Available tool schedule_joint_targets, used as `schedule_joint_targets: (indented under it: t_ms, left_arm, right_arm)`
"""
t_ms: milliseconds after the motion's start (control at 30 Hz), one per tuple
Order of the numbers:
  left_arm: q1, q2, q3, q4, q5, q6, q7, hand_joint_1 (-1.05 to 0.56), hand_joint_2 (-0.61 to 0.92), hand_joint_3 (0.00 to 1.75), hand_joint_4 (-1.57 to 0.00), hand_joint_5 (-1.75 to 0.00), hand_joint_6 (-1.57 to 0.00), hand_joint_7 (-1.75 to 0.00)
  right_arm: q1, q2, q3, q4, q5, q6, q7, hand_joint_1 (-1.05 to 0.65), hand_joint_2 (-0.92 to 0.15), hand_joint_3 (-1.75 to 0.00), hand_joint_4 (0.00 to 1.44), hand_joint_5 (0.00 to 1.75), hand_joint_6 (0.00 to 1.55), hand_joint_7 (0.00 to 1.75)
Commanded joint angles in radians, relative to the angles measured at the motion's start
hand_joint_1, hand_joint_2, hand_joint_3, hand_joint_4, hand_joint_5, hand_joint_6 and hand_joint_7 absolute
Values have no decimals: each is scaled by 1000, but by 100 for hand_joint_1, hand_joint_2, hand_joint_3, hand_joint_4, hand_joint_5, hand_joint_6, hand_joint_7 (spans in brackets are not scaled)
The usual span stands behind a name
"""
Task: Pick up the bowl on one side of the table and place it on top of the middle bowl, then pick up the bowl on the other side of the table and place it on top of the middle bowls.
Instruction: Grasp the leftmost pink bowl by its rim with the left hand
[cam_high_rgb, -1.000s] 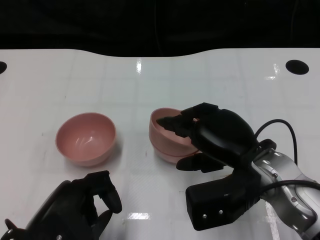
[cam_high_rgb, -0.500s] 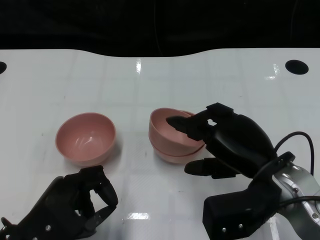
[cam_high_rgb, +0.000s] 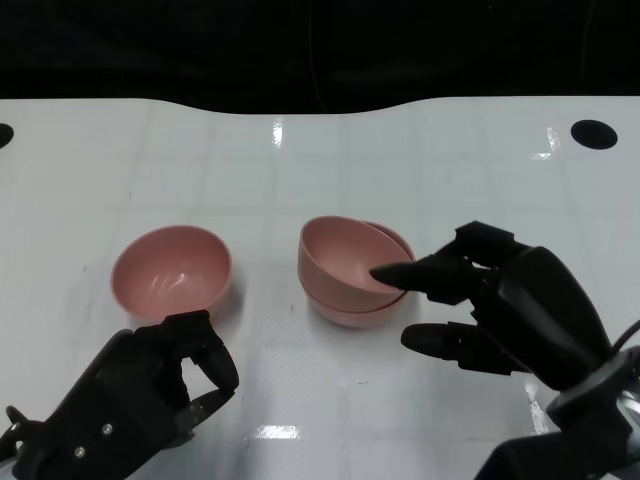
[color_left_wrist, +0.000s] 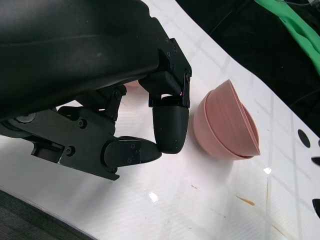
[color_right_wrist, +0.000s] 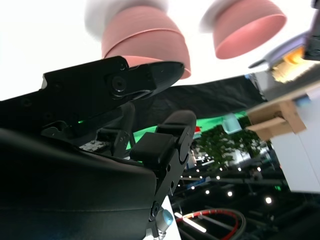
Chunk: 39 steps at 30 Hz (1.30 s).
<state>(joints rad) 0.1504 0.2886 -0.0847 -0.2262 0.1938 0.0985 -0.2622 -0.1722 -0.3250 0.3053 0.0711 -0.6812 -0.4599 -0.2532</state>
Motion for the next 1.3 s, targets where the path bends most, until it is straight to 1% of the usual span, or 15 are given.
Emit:
schedule_joint_targets:
  t_ms: [33,267,300,333,400,533,600,633,700,767,833,933,1000,1100,1300]
  left_arm:
    - [0,27,7,-2,0,6,-13,-33,92,40,-74,-175,-58,-147]
    - [12,30,4,-20,13,0,4,-34,92,40,-70,-174,-58,-145]
    - [14,29,3,-23,19,-2,9,-34,92,40,-71,-174,-59,-145]
    - [15,28,2,-24,26,-5,16,-34,92,41,-71,-173,-60,-144]
    - [15,25,8,-21,24,-14,20,-32,92,42,-72,-171,-61,-142]
    - [14,25,25,-7,-3,-39,11,-32,92,38,-70,-155,-61,-121]
    - [15,26,33,3,-18,-56,8,-32,92,38,-70,-153,-62,-117]
    - [17,26,39,6,-29,-63,5,-32,92,33,-70,-144,-66,-101]
    - [20,28,49,8,-45,-76,1,-32,92,29,-71,-136,-70,-84]
    - [21,35,54,8,-46,-87,2,-33,92,28,-71,-133,-71,-77]
    - [20,54,61,6,-27,-110,8,-34,92,23,-69,-117,-74,-59]
    - [16,81,66,7,12,-163,22,-35,92,22,-65,-106,-74,-49]
    - [11,91,71,-8,25,-175,22,-33,92,22,-65,-89,-75,-36]
    - [7,97,78,-20,28,-176,16,-33,92,19,-66,-78,-76,-26]
    - [-63,185,88,-19,166,-174,23,-37,92,11,-62,-68,-70,-12]
  right_arm:
    - [50,-12,-39,-40,46,-21,2,-25,-92,-8,64,103,89,24]
    - [119,-26,-83,-60,100,-92,10,-16,-90,-11,72,120,99,30]
    - [126,-27,-90,-60,102,-101,10,-13,-84,-22,77,115,102,32]
    - [135,-28,-96,-60,104,-107,12,-10,-66,-56,83,109,105,33]
    - [152,-29,-106,-58,114,-112,19,-8,-50,-87,87,106,109,34]
    - [173,-23,-121,-48,137,-117,36,-6,-42,-105,94,104,117,37]
    - [182,-19,-126,-42,156,-113,50,-6,-41,-108,95,103,118,37]
    - [189,-18,-128,-38,170,-110,60,-5,-38,-122,93,129,118,42]
    - [199,-12,-129,-32,198,-108,77,-4,-34,-136,92,153,115,56]
    - [200,-10,-129,-24,200,-115,79,-4,-32,-140,93,161,107,74]
    - [195,-8,-127,-6,191,-129,70,-6,-26,-152,94,172,95,115]
    - [188,-7,-127,8,186,-134,72,-8,-21,-160,95,174,87,141]
    - [183,-8,-128,12,183,-120,80,-9,-19,-162,96,175,84,153]
    - [181,-7,-128,11,178,-107,85,-11,-18,-163,97,175,81,160]
    - [167,2,-123,19,183,-80,105,-10,-15,-163,98,175,79,169]
